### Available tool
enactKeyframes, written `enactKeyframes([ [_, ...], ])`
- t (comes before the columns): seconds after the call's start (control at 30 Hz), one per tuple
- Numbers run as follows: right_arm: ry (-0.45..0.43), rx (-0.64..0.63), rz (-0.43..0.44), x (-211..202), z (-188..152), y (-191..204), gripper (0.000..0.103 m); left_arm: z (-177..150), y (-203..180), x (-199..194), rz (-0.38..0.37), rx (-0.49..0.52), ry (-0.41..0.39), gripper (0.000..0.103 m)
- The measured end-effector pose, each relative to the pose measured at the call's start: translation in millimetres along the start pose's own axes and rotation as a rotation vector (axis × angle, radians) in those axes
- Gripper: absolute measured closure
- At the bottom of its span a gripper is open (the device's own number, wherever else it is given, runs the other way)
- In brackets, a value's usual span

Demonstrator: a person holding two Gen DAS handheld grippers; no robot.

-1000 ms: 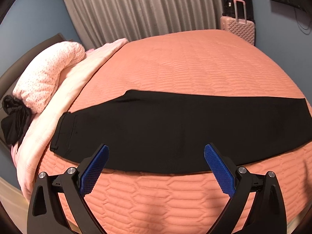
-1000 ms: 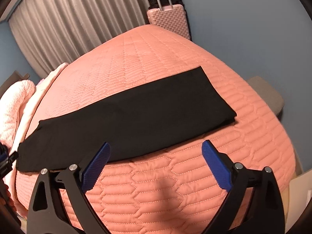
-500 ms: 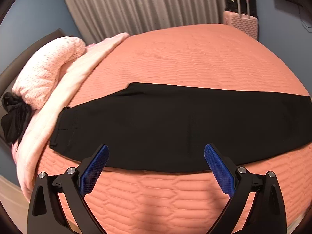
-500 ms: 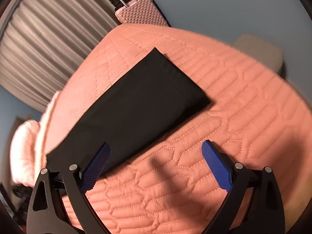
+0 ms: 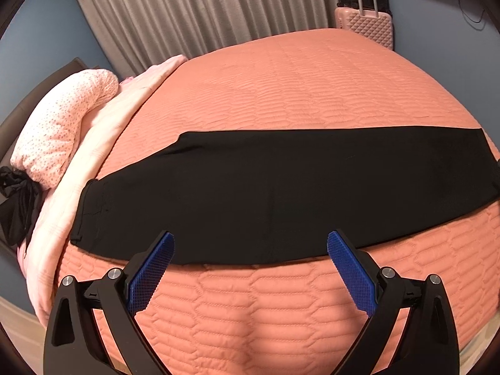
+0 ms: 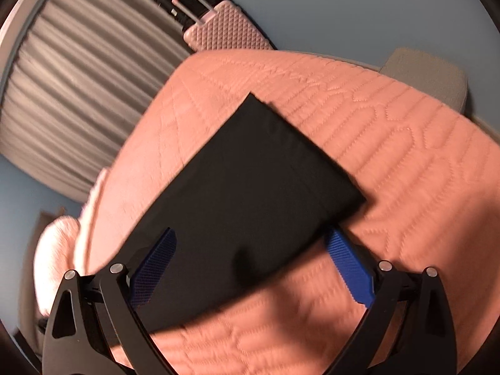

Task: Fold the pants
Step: 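Open the right tool and lift both tools off the trousers, then grasp the trouser leg end with the right tool and fold it toward the waistband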

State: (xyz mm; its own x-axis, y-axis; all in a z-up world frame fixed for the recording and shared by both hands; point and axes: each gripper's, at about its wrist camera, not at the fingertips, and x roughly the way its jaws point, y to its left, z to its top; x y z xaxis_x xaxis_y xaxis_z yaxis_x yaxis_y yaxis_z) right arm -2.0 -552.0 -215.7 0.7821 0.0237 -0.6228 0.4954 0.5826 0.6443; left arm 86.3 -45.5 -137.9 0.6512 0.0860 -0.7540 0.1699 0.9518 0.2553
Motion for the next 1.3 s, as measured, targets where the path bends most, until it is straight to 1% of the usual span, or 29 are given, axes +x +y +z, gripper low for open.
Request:
enactKeyframes([
  [0.03,-0.009,0.001,0.006,2.3,1.8,-0.2,0.009,-1.6,3.7,1.7,0.002,-0.010,0.010,0.005],
  [0.1,-0.021,-0.010,-0.020,7.2,4.2,1.6,0.016,-5.4,11.0,5.2,0.004,-0.032,0.028,0.005],
  [0.13,-0.028,-0.026,-0.035,10.2,5.2,3.8,0.024,-8.1,14.2,7.2,0.008,-0.040,0.036,0.005],
  [0.17,-0.027,-0.032,-0.040,12.7,5.7,4.5,0.044,-10.2,16.8,8.8,0.013,-0.041,0.042,0.005],
  [0.2,-0.019,-0.032,-0.060,17.0,7.6,4.0,0.054,-12.1,18.6,9.9,0.017,-0.039,0.046,0.005],
  [0.23,-0.012,-0.026,-0.078,19.9,9.7,2.4,0.075,-14.2,20.7,10.9,0.022,-0.036,0.049,0.005],
  [0.27,0.001,-0.016,-0.069,22.4,12.1,1.1,0.088,-15.4,22.8,11.6,0.025,-0.035,0.050,0.005],
  [0.3,0.010,-0.018,-0.071,23.3,14.1,2.9,0.093,-17.4,26.4,11.7,0.025,-0.035,0.049,0.005],
  [0.37,0.008,-0.071,-0.103,21.3,15.7,17.8,0.096,-21.6,34.6,11.7,0.028,-0.042,0.046,0.005],
  [0.4,-0.006,-0.126,-0.113,17.0,16.2,35.8,0.096,-23.1,38.7,12.3,0.028,-0.047,0.046,0.005],
  [0.47,-0.018,-0.226,-0.083,9.0,15.7,74.7,0.097,-27.5,51.7,15.6,0.026,-0.073,0.052,0.005],
  [0.53,-0.002,-0.392,-0.028,5.7,7.2,144.1,0.097,-32.3,64.2,19.6,0.018,-0.105,0.060,0.005],
  [0.57,0.007,-0.451,-0.003,5.8,0.7,169.7,0.097,-35.8,73.2,22.4,0.014,-0.128,0.065,0.005],
  [0.6,0.029,-0.535,0.044,8.6,-12.0,208.9,0.097,-38.2,79.3,23.9,0.013,-0.142,0.068,0.005],
  [0.63,0.051,-0.595,0.083,13.0,-25.5,239.5,0.097,-41.8,87.7,26.1,0.014,-0.159,0.072,0.005],
  [0.67,0.089,-0.657,0.137,21.5,-46.7,276.0,0.097,-45.4,97.0,27.8,0.018,-0.179,0.077,0.005],
  [0.73,0.156,-0.735,0.210,37.5,-84.1,318.4,0.097,-53.4,114.2,29.0,0.019,-0.216,0.081,0.005],
  [0.77,0.193,-0.770,0.233,48.8,-105.5,336.4,0.097,-56.9,123.6,30.3,0.023,-0.236,0.084,0.005],
  [0.8,0.256,-0.805,0.255,69.1,-135.8,355.3,0.097,-61.4,135.8,31.9,0.031,-0.259,0.089,0.005],
  [0.87,0.365,-0.827,0.262,104.1,-185.3,368.8,0.097,-70.0,156.1,34.3,0.045,-0.291,0.092,0.005],
  [0.9,0.446,-0.848,0.245,129.4,-217.0,370.1,0.097,-74.7,167.0,36.1,0.055,-0.304,0.099,0.005],
  [0.93,0.522,-0.872,0.209,154.4,-248.8,365.6,0.097,-79.0,177.4,37.8,0.061,-0.314,0.105,0.005],
  [0.97,0.580,-0.892,0.176,171.6,-272.9,360.2,0.096,-81.5,184.6,39.1,0.066,-0.321,0.109,0.005],
  [1.0,0.485,-0.920,0.190,167.5,-287.0,358.3,0.096,-85.4,194.3,40.3,0.078,-0.330,0.115,0.005],
  [1.03,0.471,-0.923,0.185,165.8,-289.4,360.3,0.096,-89.0,203.3,40.8,0.085,-0.338,0.116,0.005],
  [1.07,0.473,-0.900,0.166,165.8,-288.2,362.7,0.096,-92.5,209.9,40.8,0.091,-0.344,0.114,0.005],
  [1.13,0.482,-0.874,0.167,163.1,-283.7,367.2,0.096,-99.7,222.9,42.4,0.102,-0.358,0.106,0.005],
  [1.23,0.427,-0.901,0.178,151.3,-274.3,387.4,0.096,-104.5,235.2,52.2,0.123,-0.382,0.112,0.005],
  [1.3,0.419,-0.909,0.180,154.7,-278.3,400.7,0.096,-104.0,241.7,58.0,0.120,-0.408,0.122,0.005],
])
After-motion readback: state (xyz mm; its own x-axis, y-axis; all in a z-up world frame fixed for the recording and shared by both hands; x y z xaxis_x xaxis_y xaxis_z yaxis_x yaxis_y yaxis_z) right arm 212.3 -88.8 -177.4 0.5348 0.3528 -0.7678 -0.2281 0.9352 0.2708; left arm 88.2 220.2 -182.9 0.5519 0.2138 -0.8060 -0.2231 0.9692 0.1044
